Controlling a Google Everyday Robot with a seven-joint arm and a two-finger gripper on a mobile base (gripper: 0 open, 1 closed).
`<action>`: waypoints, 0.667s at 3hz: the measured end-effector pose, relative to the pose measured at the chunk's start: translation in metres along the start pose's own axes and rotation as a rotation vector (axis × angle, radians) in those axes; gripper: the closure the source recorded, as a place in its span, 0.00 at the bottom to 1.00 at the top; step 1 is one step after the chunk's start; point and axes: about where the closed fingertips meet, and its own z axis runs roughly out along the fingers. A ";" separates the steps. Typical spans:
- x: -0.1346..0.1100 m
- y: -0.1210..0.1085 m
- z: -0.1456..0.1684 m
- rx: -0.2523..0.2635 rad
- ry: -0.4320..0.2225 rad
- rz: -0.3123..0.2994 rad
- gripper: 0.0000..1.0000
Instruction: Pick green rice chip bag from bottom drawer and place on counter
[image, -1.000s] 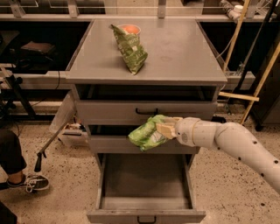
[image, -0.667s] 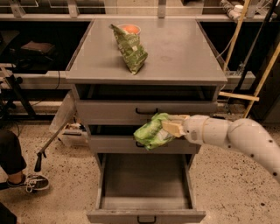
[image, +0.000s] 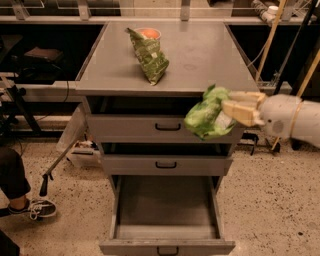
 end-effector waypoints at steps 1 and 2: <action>-0.110 -0.015 -0.008 0.042 -0.084 -0.115 1.00; -0.203 -0.034 0.012 0.106 -0.128 -0.171 1.00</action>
Offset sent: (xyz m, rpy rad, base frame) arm 0.1256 0.0688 0.3020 -0.0174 -0.3040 -0.1039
